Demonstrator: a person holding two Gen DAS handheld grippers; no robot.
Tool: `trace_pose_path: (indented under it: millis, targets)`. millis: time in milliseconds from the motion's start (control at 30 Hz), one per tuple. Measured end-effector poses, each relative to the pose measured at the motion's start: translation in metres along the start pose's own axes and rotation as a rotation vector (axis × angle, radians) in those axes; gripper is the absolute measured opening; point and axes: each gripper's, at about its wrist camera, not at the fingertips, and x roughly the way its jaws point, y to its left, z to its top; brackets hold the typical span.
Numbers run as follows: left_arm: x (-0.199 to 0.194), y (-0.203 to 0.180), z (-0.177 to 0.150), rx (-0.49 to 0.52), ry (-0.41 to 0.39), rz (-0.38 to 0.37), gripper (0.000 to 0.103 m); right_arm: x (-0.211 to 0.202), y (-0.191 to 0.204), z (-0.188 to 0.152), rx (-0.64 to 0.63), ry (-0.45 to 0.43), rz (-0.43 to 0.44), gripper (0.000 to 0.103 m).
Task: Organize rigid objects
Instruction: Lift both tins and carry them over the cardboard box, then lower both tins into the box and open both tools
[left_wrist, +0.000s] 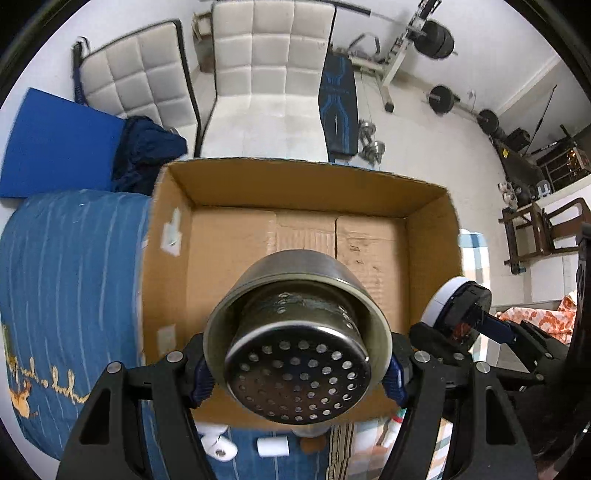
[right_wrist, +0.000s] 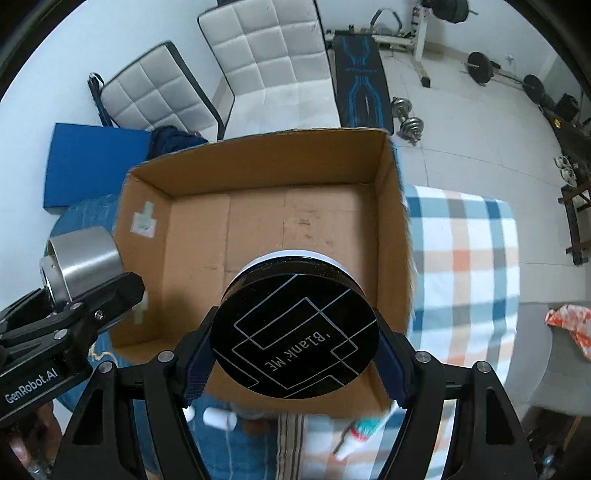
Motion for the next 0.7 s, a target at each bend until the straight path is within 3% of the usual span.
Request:
trace_pose_path:
  millis: [167, 400, 700]
  targets:
    - [0.058, 0.008, 0.034, -0.023, 0.145, -0.046, 0.069, 0.052, 0.002, 0.032, -0.039, 0.078, -0.012, 0.077]
    - [0.129, 0.015, 0.061, -0.026, 0.288, -0.009, 0.069, 0.115, 0.006, 0.066, -0.086, 0.171, -0.06, 0.077]
    - [0.159, 0.009, 0.067, -0.029, 0.352, -0.005, 0.069, 0.159, -0.003, 0.082, -0.089, 0.253, -0.114, 0.077]
